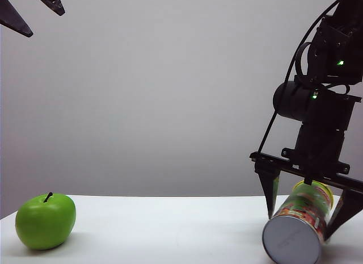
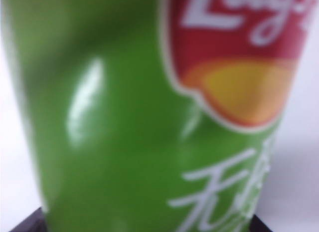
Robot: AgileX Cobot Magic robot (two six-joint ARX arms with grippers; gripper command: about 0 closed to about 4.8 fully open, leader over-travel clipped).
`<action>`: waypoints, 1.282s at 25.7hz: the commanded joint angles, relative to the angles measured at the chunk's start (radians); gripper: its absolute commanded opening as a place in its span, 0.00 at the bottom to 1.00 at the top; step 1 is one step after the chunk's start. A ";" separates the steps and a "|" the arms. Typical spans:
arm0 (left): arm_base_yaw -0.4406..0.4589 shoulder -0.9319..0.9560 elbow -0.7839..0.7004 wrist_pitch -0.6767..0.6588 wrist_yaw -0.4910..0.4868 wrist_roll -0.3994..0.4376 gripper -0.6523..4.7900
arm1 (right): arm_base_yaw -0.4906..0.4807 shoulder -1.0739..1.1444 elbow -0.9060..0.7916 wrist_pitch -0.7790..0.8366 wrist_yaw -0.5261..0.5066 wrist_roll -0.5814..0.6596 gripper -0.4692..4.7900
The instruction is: Pick up the green bucket of chips from the desk, place it near the apple, and finally stand it up.
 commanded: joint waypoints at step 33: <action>0.000 -0.003 0.003 0.100 0.005 0.006 1.00 | 0.120 -0.138 0.002 0.660 -0.054 -0.501 0.65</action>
